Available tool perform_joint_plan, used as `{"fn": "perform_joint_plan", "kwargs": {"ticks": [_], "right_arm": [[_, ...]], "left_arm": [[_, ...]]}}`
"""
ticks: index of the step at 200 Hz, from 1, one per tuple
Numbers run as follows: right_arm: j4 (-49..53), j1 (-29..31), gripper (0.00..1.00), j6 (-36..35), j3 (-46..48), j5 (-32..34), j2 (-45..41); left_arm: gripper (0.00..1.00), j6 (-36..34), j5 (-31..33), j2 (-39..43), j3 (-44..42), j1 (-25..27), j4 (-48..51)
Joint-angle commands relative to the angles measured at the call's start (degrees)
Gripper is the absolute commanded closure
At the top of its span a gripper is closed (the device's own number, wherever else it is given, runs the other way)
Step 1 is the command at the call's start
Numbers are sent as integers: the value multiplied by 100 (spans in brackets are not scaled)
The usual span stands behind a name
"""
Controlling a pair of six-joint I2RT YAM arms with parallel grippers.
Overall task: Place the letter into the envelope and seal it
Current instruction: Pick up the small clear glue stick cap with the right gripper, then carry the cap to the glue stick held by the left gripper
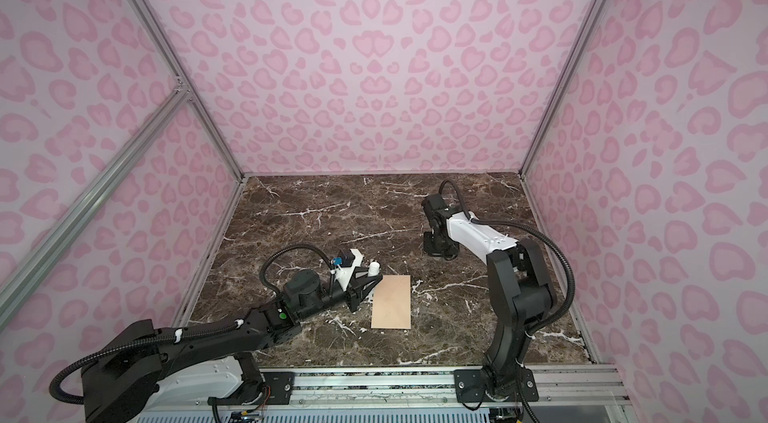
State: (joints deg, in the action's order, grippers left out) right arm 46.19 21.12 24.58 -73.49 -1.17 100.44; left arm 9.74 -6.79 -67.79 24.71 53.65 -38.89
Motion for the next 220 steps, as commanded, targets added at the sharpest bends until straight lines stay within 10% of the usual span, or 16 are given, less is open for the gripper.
{"fn": "perform_joint_plan", "kwargs": {"ticks": [1,121,220], "right_arm": [[376,93,73,-62,-31,-19,-372],[327,935,72,-164,483,-2990,-3212],[-299,1657,71,19,739,-3231,-3254]], "left_arm": [[97,-285,269,93,56,-3,4],[96,-1793,666,-450,-525,-20,-1723],[96,-1726,396,-850,-462,-30,-2216]]}}
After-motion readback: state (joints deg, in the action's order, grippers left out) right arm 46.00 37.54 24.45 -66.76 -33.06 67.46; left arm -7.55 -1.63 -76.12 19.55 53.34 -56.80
